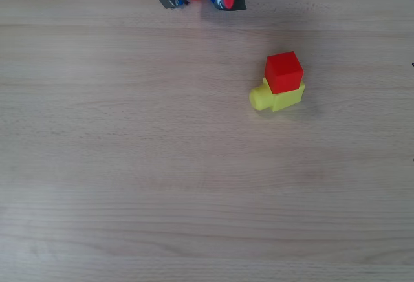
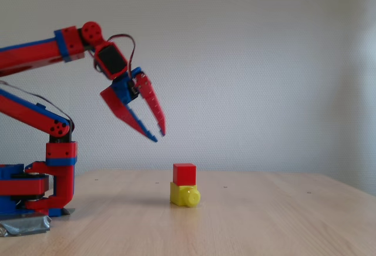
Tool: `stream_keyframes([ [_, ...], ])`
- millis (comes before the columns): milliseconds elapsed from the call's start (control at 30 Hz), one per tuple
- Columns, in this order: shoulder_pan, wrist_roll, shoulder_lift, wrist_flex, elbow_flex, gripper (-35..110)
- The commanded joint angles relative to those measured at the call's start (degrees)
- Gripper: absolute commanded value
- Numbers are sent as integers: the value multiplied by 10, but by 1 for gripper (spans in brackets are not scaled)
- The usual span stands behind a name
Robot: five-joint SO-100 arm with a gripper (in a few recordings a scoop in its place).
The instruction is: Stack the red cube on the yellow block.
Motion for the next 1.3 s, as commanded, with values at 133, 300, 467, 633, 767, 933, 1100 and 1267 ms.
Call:
stream_keyframes([
  [133,34,-24,105,-61,78,0],
  [300,45,-27,154,-65,168,0],
  [467,50,-25,195,-61,226,0],
  [633,66,-34,242,-77,275,0],
  [767,69,-40,270,-75,310,0],
  [933,76,-42,306,-63,340,0],
  [1100,76,-41,306,-61,340,0],
  [1267,76,-33,306,-60,340,0],
])
